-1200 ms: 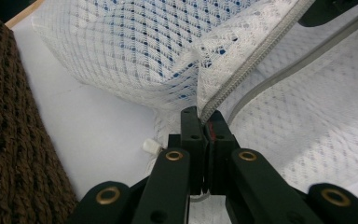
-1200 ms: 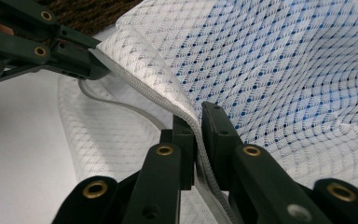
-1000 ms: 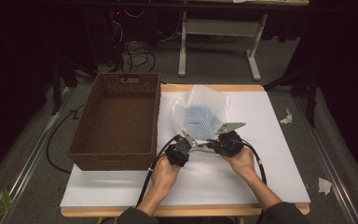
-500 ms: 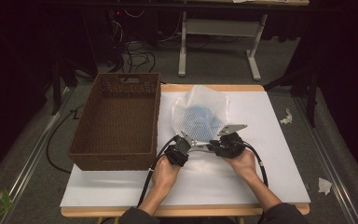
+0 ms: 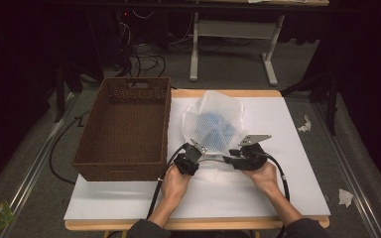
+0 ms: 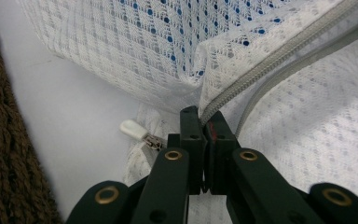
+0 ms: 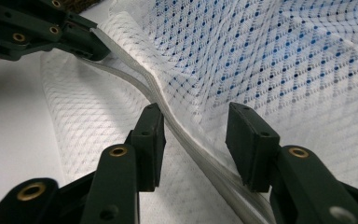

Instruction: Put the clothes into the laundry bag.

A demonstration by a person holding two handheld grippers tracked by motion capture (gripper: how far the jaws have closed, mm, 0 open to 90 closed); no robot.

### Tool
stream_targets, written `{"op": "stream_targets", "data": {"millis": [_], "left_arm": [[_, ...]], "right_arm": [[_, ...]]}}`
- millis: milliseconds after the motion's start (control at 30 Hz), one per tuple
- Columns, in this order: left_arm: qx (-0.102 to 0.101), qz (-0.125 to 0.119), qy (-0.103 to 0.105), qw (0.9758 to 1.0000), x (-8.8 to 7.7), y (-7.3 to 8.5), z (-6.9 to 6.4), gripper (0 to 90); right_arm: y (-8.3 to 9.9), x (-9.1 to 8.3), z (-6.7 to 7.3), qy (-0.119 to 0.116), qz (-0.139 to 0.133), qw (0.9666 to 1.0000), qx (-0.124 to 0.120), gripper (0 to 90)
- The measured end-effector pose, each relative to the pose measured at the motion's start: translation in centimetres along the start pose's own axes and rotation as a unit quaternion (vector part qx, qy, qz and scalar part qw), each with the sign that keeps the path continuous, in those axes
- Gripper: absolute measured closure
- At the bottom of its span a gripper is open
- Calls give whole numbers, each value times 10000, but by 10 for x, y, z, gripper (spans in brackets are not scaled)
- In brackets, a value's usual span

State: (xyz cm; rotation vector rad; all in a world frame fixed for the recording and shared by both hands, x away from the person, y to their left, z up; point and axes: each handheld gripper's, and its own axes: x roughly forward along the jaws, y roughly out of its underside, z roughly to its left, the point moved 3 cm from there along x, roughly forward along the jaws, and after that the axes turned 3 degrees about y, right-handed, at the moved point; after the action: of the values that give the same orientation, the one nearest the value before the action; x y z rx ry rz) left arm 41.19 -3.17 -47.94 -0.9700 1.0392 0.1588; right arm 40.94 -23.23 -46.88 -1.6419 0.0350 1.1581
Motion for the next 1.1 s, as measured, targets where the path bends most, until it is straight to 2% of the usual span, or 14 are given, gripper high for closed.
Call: {"op": "stream_targets", "data": {"millis": [133,367,533,633,867,1100], "left_arm": [[-27,26,15,10000,2,0,0,877],[-53,39,5,10000,4,2,2,873],[-118,37,-1,9999,5,2,6,869],[-167,39,16,9999,6,3,7,859],[-257,-9,81,9996,9,3,8,827],[-312,-39,82,9995,9,4,9,781]], "right_arm": [[3,-6,-2,-66,-74,9999,35,616],[7,-11,-3,5,-153,9999,-15,709],[11,-8,-4,-42,-105,9999,63,691],[13,-7,-6,-12,-96,9999,58,666],[17,-2,-11,42,21,9997,251,669],[22,5,-14,104,122,9994,316,651]]}}
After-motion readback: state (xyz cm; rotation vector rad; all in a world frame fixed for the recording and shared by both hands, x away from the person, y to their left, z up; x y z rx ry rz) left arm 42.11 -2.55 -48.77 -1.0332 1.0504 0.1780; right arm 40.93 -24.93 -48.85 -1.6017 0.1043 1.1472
